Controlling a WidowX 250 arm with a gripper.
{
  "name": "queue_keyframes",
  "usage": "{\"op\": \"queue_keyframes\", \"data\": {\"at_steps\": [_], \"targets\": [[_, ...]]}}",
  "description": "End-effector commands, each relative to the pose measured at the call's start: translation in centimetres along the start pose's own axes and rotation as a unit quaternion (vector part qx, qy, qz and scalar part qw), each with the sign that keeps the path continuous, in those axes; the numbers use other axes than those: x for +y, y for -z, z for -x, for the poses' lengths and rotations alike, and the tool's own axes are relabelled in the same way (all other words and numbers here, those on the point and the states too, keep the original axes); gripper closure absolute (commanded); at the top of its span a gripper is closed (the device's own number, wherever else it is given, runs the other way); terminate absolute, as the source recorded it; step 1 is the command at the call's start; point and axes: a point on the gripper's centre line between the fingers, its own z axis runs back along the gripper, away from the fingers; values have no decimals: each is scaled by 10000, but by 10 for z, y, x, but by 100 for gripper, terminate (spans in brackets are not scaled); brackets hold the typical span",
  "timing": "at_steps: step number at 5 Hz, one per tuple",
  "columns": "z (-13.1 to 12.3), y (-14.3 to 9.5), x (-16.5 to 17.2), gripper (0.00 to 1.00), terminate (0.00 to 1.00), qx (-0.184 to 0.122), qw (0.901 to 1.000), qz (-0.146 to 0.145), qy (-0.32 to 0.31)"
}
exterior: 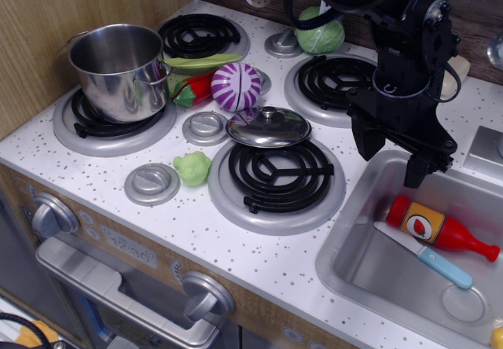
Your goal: Put lid on pot or pan
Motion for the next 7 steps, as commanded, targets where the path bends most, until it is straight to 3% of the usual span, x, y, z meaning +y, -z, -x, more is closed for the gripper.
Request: {"op": "queue_keyframes", "data": {"at_steps": [1, 2, 4, 5, 7], "targets": [[0, 0, 0, 0, 0, 0, 10000, 0, 0], [-13, -18, 42, 0, 0, 412, 9976, -439, -352], [-13, -60, 98, 0, 0, 840, 9945, -513, -360], [6, -66, 119, 0, 0, 854, 9934, -629, -439], [23, -44, 135, 0, 0, 468, 9940, -571, -802]]}}
